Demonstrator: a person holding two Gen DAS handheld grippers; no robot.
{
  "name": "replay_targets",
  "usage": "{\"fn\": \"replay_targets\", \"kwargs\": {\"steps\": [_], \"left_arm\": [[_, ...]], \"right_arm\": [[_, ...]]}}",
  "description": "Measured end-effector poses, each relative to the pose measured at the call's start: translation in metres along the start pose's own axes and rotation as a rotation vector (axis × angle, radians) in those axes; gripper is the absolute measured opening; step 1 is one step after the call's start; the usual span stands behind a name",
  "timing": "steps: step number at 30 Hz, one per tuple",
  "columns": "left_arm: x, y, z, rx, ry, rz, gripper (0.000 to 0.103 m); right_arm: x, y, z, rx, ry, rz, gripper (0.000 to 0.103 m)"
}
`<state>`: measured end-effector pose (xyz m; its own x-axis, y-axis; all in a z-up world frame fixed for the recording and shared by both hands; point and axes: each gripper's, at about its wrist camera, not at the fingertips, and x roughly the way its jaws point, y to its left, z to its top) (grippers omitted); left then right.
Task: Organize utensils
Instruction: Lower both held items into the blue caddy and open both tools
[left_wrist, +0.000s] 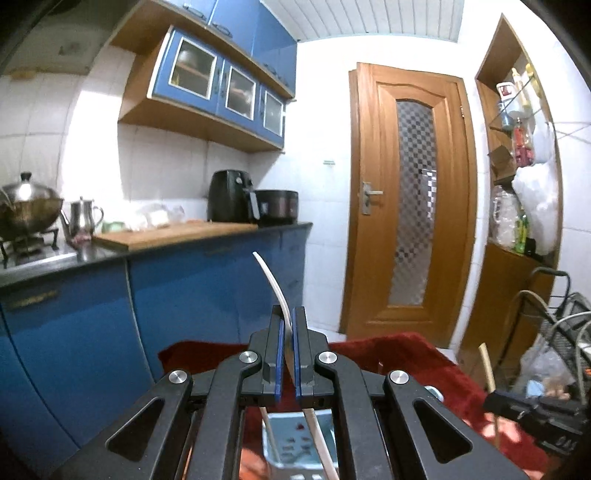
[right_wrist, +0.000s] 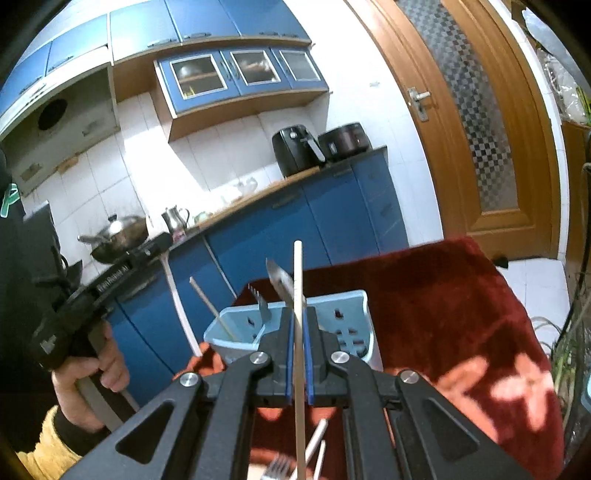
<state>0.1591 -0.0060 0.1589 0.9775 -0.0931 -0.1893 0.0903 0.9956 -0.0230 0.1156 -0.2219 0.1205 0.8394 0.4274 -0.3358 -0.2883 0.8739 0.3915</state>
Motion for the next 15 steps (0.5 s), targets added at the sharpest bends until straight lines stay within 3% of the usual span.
{"fn": "replay_targets", "kwargs": {"steps": [5,15], "left_arm": [[0.010,0.002,0.002,0.030,-0.051,0.027,0.004],[0.035,0.001,-0.022,0.041,-0.034,0.012,0.004]], "right_arm": [[0.016,0.004,0.017,-0.031,-0.073,-0.007,0.006],[0.051,0.007,0.035,-0.093,-0.245,-0.035,0.006]]}}
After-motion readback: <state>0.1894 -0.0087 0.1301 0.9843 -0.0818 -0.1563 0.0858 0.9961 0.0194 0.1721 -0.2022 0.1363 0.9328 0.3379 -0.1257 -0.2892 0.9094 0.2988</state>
